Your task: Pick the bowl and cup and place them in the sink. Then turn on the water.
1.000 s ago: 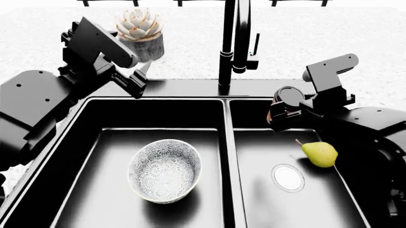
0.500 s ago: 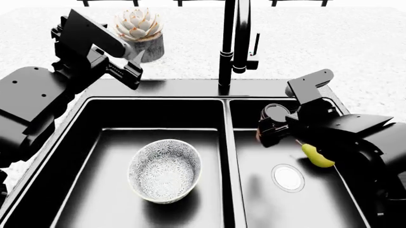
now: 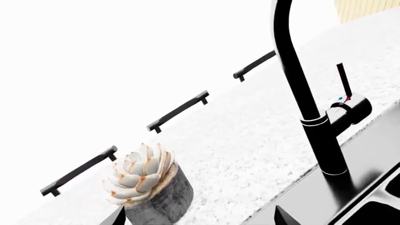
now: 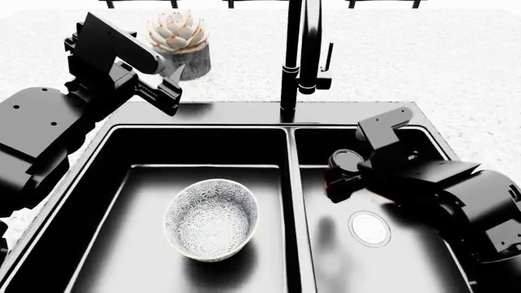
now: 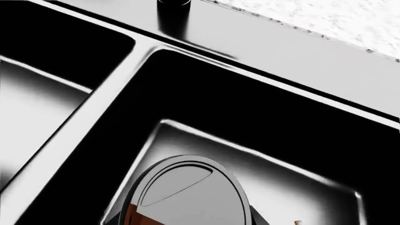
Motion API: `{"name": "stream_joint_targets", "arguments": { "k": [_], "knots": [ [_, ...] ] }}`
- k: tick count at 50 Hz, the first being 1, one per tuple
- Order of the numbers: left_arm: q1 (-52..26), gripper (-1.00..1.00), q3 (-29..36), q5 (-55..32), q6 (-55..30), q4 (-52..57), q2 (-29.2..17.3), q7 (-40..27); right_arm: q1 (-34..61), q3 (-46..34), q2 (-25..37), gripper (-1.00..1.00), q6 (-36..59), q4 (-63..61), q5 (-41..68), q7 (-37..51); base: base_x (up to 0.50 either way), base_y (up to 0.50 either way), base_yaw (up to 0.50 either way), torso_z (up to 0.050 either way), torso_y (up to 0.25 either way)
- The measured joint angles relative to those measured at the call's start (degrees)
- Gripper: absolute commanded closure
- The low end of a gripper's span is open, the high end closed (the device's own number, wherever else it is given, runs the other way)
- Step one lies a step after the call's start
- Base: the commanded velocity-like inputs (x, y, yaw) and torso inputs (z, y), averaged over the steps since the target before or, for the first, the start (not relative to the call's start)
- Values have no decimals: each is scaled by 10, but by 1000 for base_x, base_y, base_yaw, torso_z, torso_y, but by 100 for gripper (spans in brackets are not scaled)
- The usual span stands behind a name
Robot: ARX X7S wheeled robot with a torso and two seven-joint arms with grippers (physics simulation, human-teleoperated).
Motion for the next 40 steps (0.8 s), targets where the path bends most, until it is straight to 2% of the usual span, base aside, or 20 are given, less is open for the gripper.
{"name": "stream_joint_targets", "arguments": {
  "k": [40],
  "knots": [
    [5,-100,-3,-3,2,0,-1,2,-24,-23,-1,100,-13,14,-6,-7,0,0,0,0,1]
  ]
}}
